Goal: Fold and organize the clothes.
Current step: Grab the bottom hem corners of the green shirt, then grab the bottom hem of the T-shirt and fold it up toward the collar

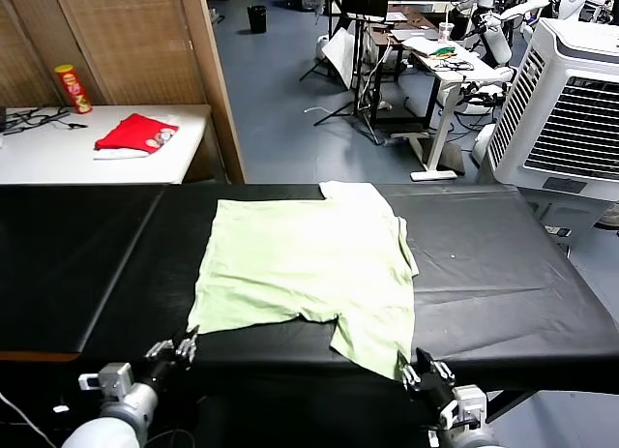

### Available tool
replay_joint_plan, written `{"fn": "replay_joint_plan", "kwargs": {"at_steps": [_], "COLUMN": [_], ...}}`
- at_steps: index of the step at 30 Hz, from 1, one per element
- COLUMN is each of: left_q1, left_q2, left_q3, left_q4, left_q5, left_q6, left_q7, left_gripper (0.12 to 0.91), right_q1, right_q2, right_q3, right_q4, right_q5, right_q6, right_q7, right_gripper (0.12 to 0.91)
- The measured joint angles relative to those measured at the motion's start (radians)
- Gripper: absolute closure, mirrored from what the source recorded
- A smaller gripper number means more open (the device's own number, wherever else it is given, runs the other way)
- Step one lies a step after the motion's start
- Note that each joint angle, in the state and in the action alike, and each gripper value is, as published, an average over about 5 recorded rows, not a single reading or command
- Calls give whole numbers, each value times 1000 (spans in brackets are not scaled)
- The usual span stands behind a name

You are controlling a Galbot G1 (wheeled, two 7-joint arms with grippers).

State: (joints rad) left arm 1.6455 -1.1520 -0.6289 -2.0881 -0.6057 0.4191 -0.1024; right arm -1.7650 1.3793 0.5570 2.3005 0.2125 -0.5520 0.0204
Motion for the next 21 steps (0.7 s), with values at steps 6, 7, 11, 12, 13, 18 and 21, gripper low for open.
{"fn": "replay_joint_plan", "kwargs": {"at_steps": [6,7,11,12,13,18,21], "left_q1": [58,73,113,115,112,50,-6], "left_q2": [3,7,13,10,7,-18,-32], "left_q3": [-29,-36,-62,-65,-66,-49,-27], "left_q4": [-59,-72,-113,-118,-120,-99,-71], "left_q5": [-8,-13,-31,-26,-17,48,81], "left_q6": [-1,-4,-35,-44,-52,-82,-93], "left_q7": [-7,-8,-8,-8,-8,-8,-9], "left_gripper": [903,903,903,903,903,903,903], "right_q1": [-25,-19,40,62,85,231,328], "right_q2": [-2,-4,-23,-30,-36,-81,-106], "right_q3": [32,37,45,44,42,14,-14], "right_q4": [40,37,-5,-24,-44,-160,-230], "right_q5": [30,43,97,107,114,126,125], "right_q6": [41,55,128,145,159,227,241], "right_q7": [-6,-7,-11,-12,-14,-27,-29], "right_gripper": [904,904,904,904,904,904,904]}}
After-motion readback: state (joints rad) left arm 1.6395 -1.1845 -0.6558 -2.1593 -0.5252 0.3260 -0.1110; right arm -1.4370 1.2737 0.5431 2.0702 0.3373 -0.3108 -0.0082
